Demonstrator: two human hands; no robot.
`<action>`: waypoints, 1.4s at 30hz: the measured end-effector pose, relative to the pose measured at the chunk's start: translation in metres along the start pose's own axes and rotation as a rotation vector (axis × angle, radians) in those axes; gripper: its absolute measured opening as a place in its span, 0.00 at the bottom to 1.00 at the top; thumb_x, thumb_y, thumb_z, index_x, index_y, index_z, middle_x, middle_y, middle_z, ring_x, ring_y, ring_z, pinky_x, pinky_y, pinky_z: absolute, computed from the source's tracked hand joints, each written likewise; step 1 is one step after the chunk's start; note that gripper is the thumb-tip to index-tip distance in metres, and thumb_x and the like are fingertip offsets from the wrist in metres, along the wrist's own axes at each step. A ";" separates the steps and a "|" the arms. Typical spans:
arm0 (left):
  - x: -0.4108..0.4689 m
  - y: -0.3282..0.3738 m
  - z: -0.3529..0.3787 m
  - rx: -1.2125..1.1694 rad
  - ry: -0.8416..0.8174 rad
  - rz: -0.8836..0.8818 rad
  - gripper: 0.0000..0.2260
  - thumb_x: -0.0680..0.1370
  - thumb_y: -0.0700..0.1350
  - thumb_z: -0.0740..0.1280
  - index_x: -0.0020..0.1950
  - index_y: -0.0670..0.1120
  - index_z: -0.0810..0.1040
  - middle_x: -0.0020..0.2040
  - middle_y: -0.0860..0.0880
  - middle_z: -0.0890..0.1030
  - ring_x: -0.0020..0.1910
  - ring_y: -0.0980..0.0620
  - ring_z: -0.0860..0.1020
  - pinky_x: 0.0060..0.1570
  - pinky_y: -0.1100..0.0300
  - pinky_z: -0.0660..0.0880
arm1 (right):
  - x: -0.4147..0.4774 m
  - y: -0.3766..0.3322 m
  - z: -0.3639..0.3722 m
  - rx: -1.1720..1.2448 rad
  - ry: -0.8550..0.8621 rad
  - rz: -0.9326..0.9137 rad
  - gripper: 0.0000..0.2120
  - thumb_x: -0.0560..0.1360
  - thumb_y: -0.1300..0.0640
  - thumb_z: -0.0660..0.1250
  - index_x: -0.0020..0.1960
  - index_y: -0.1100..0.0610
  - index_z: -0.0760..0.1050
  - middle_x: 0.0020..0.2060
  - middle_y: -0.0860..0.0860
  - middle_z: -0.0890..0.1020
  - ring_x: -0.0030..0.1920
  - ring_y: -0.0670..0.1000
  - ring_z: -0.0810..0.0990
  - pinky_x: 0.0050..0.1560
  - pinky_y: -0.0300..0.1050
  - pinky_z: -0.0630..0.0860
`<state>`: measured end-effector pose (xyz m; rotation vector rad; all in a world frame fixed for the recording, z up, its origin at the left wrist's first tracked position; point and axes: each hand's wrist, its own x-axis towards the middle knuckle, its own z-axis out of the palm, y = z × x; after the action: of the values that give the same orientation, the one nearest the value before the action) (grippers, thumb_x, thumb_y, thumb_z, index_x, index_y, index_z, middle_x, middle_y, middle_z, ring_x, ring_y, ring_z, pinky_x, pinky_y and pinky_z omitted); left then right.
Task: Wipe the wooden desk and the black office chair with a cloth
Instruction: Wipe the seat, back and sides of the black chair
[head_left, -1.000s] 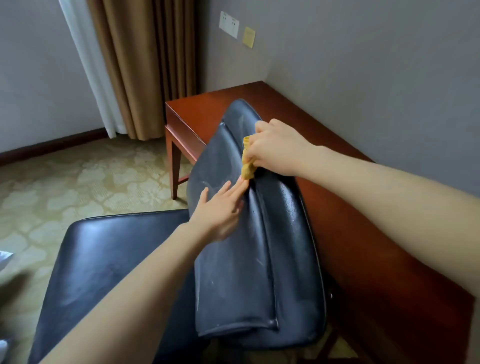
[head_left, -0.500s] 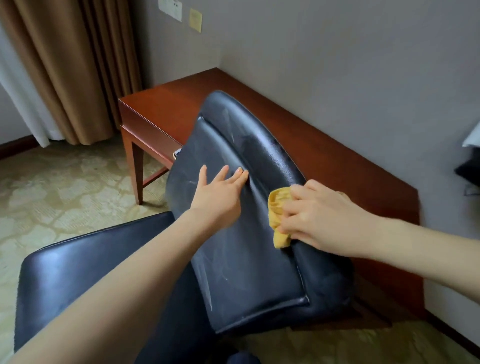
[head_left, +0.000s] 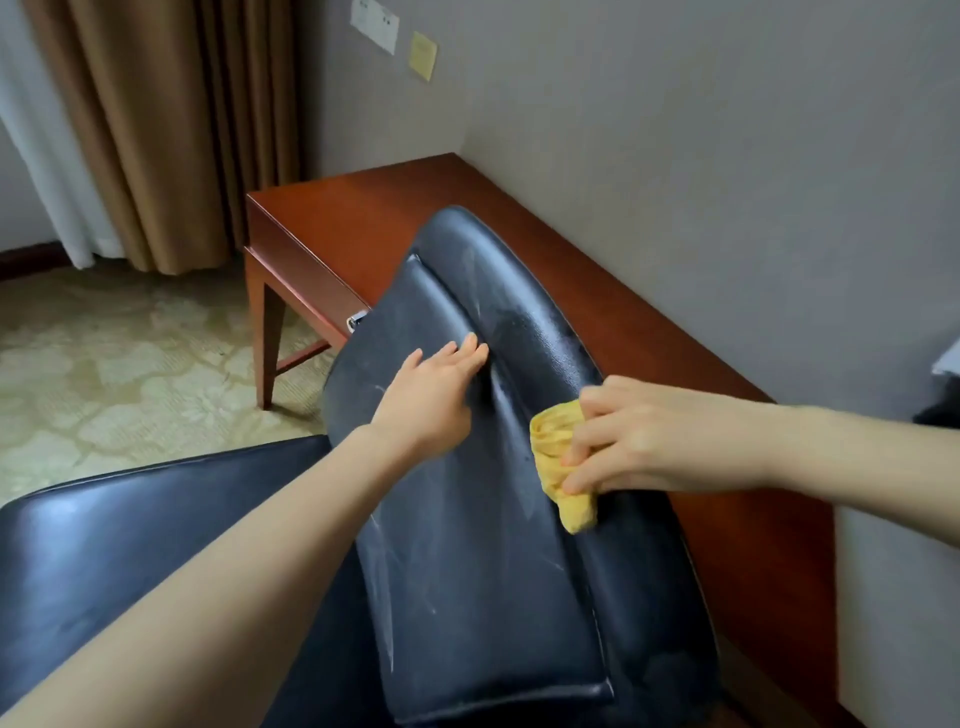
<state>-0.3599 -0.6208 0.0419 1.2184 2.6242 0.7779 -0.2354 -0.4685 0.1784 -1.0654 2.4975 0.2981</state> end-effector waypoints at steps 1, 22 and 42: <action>-0.001 -0.002 0.002 -0.034 0.009 -0.006 0.33 0.74 0.33 0.56 0.77 0.50 0.53 0.78 0.53 0.53 0.76 0.53 0.54 0.72 0.49 0.49 | 0.005 0.018 -0.002 -0.033 0.022 -0.047 0.07 0.76 0.51 0.67 0.52 0.48 0.82 0.47 0.45 0.82 0.45 0.49 0.70 0.44 0.43 0.65; -0.002 -0.006 0.015 0.089 0.082 -0.124 0.39 0.73 0.33 0.57 0.77 0.56 0.44 0.78 0.59 0.47 0.77 0.53 0.48 0.71 0.48 0.34 | 0.212 0.182 -0.035 -0.352 0.139 0.512 0.15 0.76 0.64 0.60 0.57 0.48 0.76 0.54 0.50 0.77 0.58 0.53 0.69 0.54 0.48 0.62; -0.003 0.011 -0.010 0.095 -0.066 -0.106 0.38 0.71 0.31 0.56 0.78 0.52 0.49 0.78 0.55 0.51 0.76 0.55 0.52 0.73 0.47 0.44 | 0.001 0.064 0.021 0.138 0.363 0.162 0.12 0.76 0.56 0.63 0.57 0.45 0.79 0.57 0.37 0.78 0.52 0.41 0.67 0.47 0.45 0.68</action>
<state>-0.3542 -0.6211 0.0555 1.0961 2.6733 0.5912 -0.2767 -0.4181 0.1609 -0.9311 2.8843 -0.0277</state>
